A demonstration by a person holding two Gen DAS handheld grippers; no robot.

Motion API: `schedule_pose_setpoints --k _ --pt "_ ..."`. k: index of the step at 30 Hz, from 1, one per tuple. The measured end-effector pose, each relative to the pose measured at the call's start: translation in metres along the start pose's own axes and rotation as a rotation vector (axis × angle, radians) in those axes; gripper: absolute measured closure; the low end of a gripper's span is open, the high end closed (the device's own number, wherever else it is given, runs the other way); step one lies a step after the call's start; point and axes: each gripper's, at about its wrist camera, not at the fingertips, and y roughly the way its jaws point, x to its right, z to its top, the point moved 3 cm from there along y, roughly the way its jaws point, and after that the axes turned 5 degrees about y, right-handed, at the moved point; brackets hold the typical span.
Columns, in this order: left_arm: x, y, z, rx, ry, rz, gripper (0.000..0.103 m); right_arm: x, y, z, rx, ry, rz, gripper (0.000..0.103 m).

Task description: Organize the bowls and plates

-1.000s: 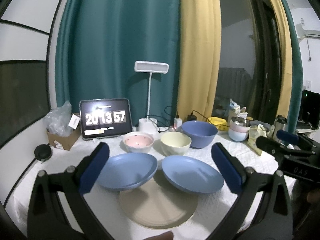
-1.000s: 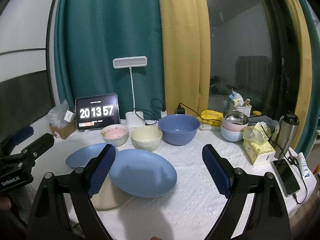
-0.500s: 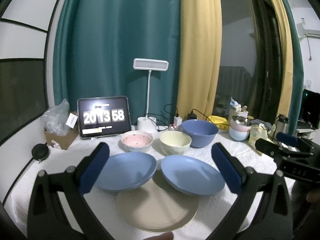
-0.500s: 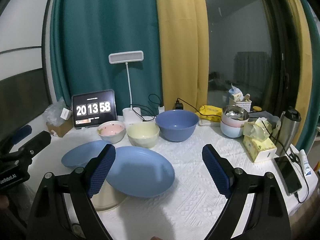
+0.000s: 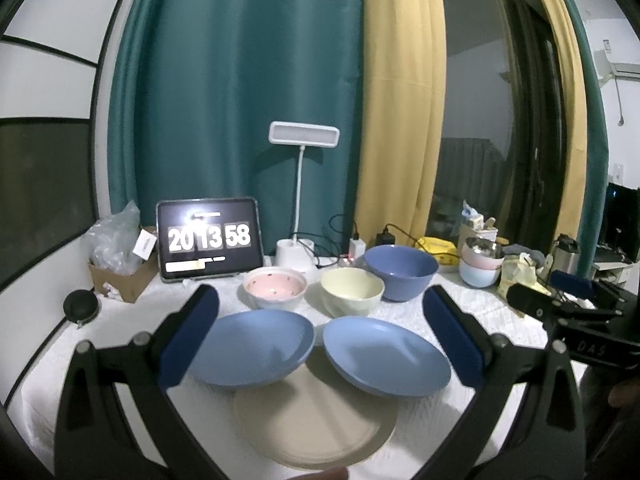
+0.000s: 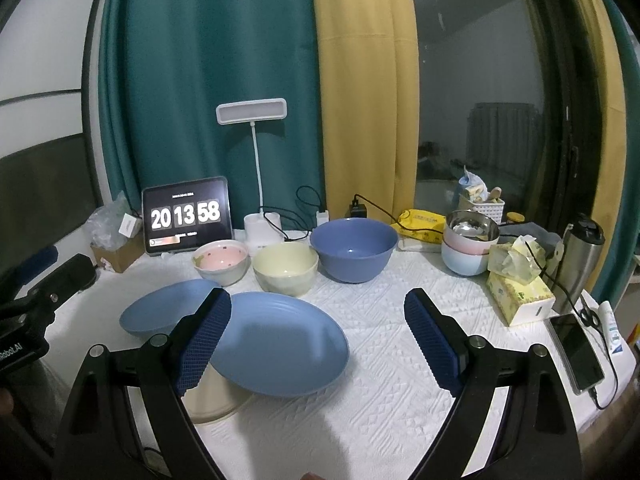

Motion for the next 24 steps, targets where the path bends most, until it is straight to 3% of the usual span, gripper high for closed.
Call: schedule_pose_setpoints --k 14,24 --pt "0.006 0.032 0.0 -0.055 0.033 -0.011 0.0 0.015 0.028 -0.004 -0.046 0.022 -0.01 0.012" --pt "0.027 0.085 -0.028 -0.211 0.142 -0.001 0.001 0.037 0.077 -0.013 -0.136 0.071 0.002 0.012"
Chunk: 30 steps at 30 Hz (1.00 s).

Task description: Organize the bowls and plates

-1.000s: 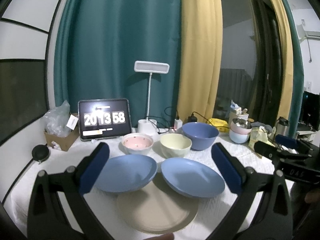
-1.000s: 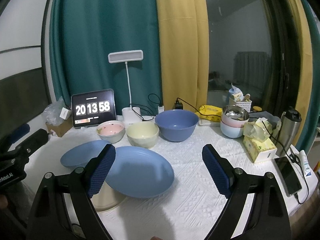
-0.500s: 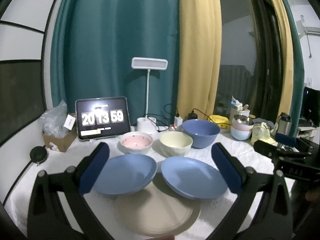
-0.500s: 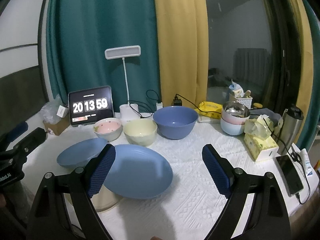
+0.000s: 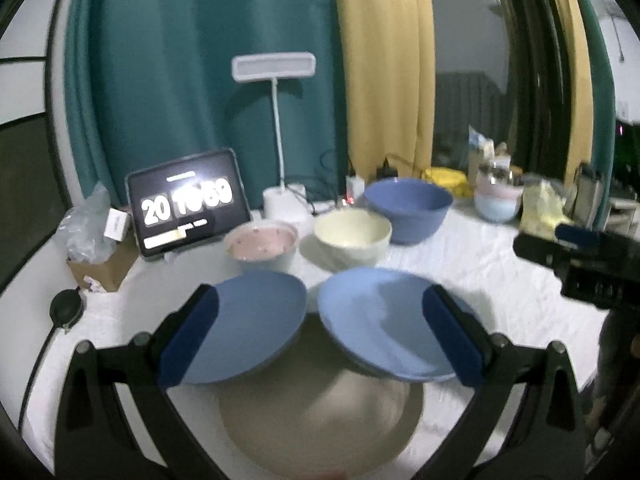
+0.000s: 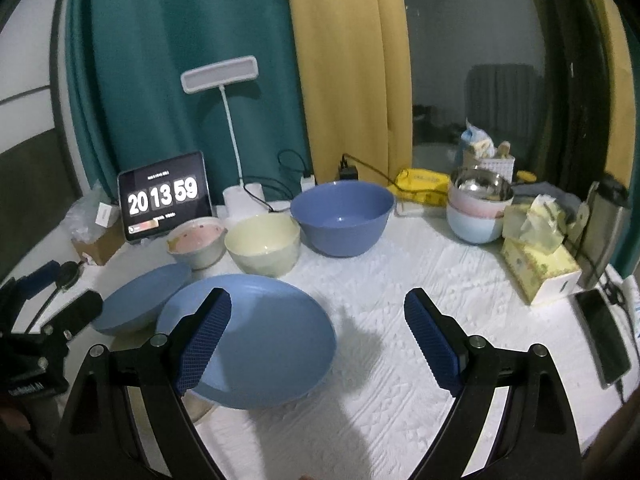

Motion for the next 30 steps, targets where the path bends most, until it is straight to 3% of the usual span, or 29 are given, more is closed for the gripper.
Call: schedule_pose_setpoints --k 7,9,13,16,21,30 --pt "0.016 0.04 -0.011 -0.109 0.017 -0.028 0.002 0.017 0.04 -0.005 -0.068 0.016 0.002 0.014" --pt "0.022 0.049 -0.016 -0.141 0.025 -0.041 0.013 0.023 0.051 -0.009 -0.097 0.029 0.006 0.015" --pt "0.029 0.065 -0.026 -0.216 0.024 -0.063 0.026 0.031 0.071 -0.019 -0.149 0.05 0.011 0.017" --pt "0.033 0.076 -0.034 -0.261 0.021 -0.067 0.034 0.037 0.085 -0.029 -0.199 0.074 0.023 0.023" --pt "0.035 0.085 -0.042 -0.3 0.021 -0.069 0.045 0.041 0.103 -0.042 -0.268 0.09 0.047 0.047" --pt "0.039 0.091 -0.041 -0.311 0.035 -0.075 0.055 0.034 0.123 -0.058 -0.359 0.102 0.109 0.057"
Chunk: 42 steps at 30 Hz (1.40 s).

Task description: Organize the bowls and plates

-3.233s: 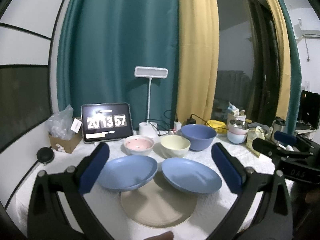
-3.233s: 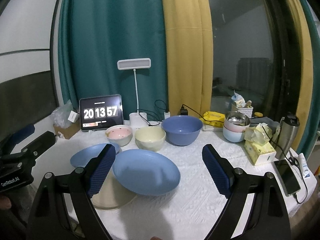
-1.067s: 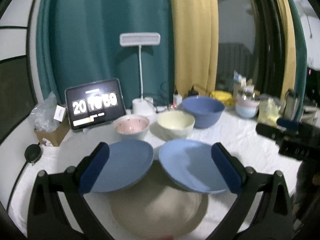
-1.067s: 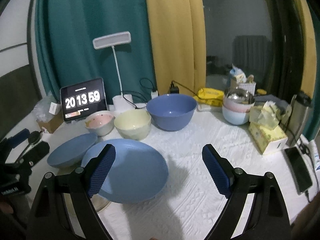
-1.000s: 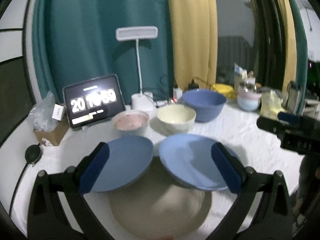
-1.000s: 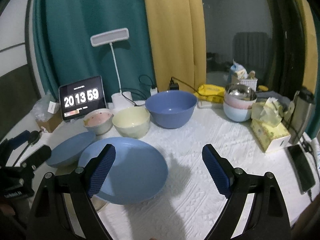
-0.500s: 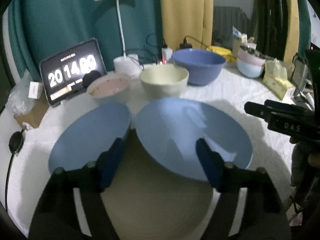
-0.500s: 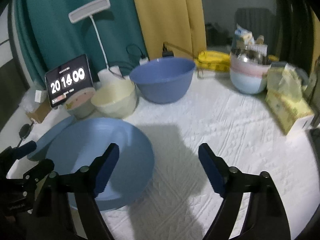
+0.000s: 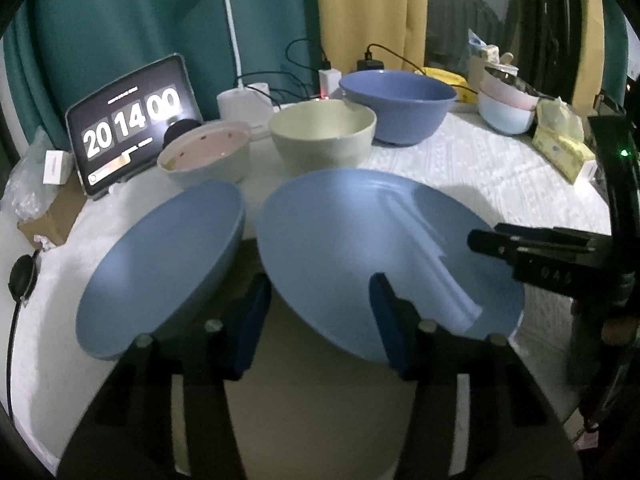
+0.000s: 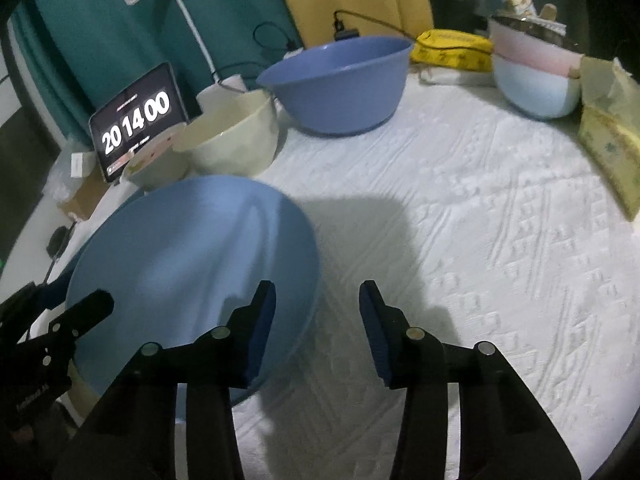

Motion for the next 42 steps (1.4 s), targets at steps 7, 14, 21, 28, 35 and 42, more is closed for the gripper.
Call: schedule_pose_setpoints --k 7,14,21,28,35,42 --pt "0.0 0.002 0.002 -0.003 -0.011 0.01 0.062 -0.003 0.005 0.0 -0.026 -0.021 -0.018 0.078" --pt "0.009 -0.003 0.004 0.01 -0.001 0.001 0.066 0.003 -0.007 -0.003 -0.005 -0.023 -0.042 0.085" --pt "0.033 -0.003 0.009 0.014 0.03 -0.036 0.066 0.023 -0.026 -0.001 0.034 0.009 -0.07 0.085" --pt "0.062 0.006 0.018 0.017 0.064 -0.084 0.066 0.05 -0.042 0.001 0.063 0.042 -0.12 0.085" --pt "0.079 0.023 0.017 -0.011 0.084 -0.121 0.066 0.075 -0.045 0.001 0.068 0.073 -0.152 0.085" --pt "0.077 0.034 0.014 -0.043 0.063 -0.155 0.066 0.083 -0.043 0.0 0.061 0.079 -0.17 0.085"
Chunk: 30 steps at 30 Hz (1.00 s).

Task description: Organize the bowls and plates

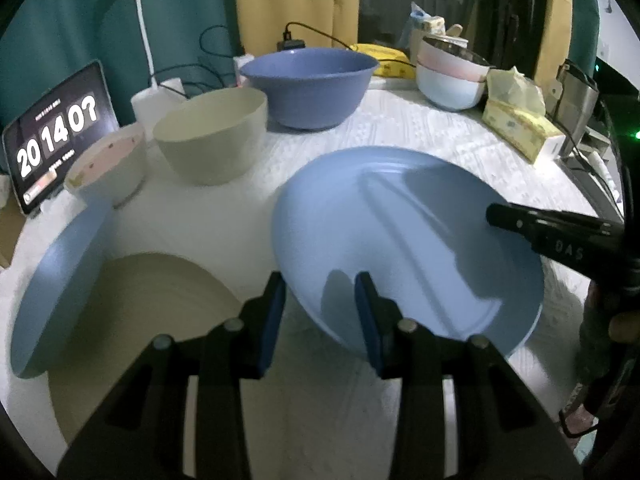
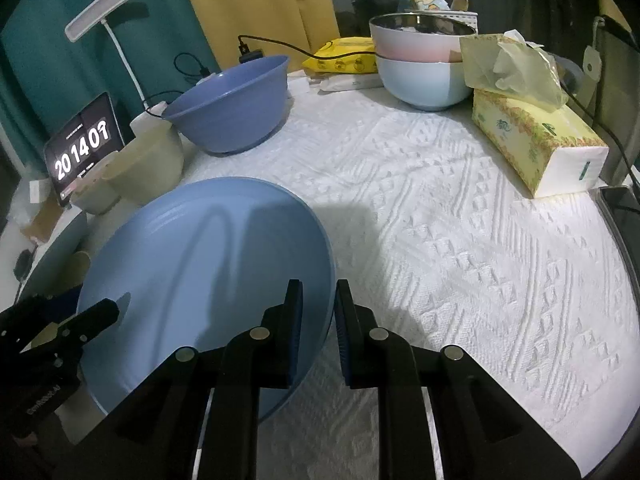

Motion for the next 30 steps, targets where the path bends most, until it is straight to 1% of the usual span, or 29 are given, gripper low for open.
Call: schedule_pose_setpoints --k 2,6,10,11,13,17,19,20,21,23,25,26,28,30 --pt "-0.003 -0.001 -0.001 0.004 -0.012 0.008 0.065 0.0 0.0 0.001 0.004 0.001 -0.006 0.085" --pt "-0.009 -0.005 0.0 0.014 -0.031 -0.004 0.065 -0.003 -0.006 0.004 0.032 -0.008 -0.028 0.085" --pt "-0.019 -0.019 0.0 0.049 -0.068 -0.018 0.062 -0.005 -0.016 0.008 0.064 0.0 -0.058 0.085" --pt "-0.024 -0.027 0.0 0.072 -0.089 -0.033 0.058 -0.007 -0.021 0.009 0.081 0.004 -0.063 0.085" --pt "-0.032 -0.039 0.002 0.114 -0.132 -0.062 0.057 -0.011 -0.03 0.011 0.112 0.015 -0.05 0.084" --pt "-0.05 -0.076 0.008 0.239 -0.242 -0.132 0.056 -0.029 -0.048 0.017 0.187 0.063 -0.025 0.083" --pt "-0.06 -0.095 0.009 0.306 -0.306 -0.164 0.054 -0.039 -0.054 0.019 0.218 0.097 -0.019 0.082" --pt "-0.063 -0.102 0.01 0.331 -0.324 -0.17 0.05 -0.046 -0.056 0.021 0.23 0.115 -0.017 0.081" --pt "-0.066 -0.11 0.01 0.357 -0.341 -0.169 0.04 -0.056 -0.058 0.023 0.239 0.129 -0.011 0.081" --pt "-0.072 -0.124 0.009 0.405 -0.385 -0.157 0.029 -0.07 -0.06 0.024 0.25 0.153 -0.013 0.081" --pt "-0.079 -0.138 0.007 0.454 -0.425 -0.142 0.029 -0.088 -0.059 0.026 0.248 0.175 -0.022 0.081" --pt "-0.081 -0.144 0.005 0.471 -0.43 -0.109 0.029 -0.097 -0.059 0.025 0.242 0.177 -0.018 0.081" --pt "-0.086 -0.151 0.003 0.478 -0.403 -0.042 0.029 -0.113 -0.06 0.022 0.236 0.162 0.005 0.081" --pt "-0.096 -0.153 -0.003 0.469 -0.401 -0.022 0.029 -0.131 -0.061 0.02 0.232 0.123 0.025 0.081"
